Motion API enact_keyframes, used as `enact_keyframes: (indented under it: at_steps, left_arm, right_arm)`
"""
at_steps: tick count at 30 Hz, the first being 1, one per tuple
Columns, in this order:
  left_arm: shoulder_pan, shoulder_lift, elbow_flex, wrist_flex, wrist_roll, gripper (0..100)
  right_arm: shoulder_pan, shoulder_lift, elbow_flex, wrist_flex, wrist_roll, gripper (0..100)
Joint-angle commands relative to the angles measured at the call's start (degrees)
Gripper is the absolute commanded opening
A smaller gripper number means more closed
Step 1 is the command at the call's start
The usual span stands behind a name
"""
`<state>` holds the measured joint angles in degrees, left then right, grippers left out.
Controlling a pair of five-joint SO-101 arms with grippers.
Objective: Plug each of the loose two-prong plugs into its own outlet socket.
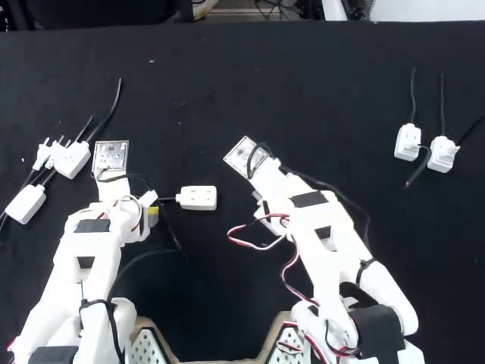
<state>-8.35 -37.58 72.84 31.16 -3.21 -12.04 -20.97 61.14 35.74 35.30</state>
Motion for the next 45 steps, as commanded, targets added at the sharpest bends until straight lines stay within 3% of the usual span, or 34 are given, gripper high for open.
enact_keyframes:
  at_steps: [1,28,33,39,42,45]
  left_arm:
    - [-0.6,-0.3,-0.5,-0.9,-0.5,24]
    - [-0.7,-0.1,-0.5,-0.9,-0.5,24]
    - [-0.7,-0.1,-0.5,-0.9,-0.5,24]
    - [-0.7,-0.1,-0.5,-0.9,-0.5,24]
    - [-0.7,-0.3,-0.5,-0.9,-0.5,24]
    - [-0.7,-0.3,-0.5,-0.8,-0.5,24]
  right_arm:
    - [1.0,0.0,-3.0,-1.1,0.1,14.8]
    - [2.3,0.0,-3.7,-1.8,-0.1,14.8]
    - [1.4,-0.2,-4.0,-1.8,-4.9,14.8]
    - [2.4,-0.5,-11.6,10.4,-11.6,14.8]
    - [-1.4,-0.5,-13.1,15.2,-11.0,14.8]
    - [-4.7,-0.4,-10.9,13.4,-8.8,14.8]
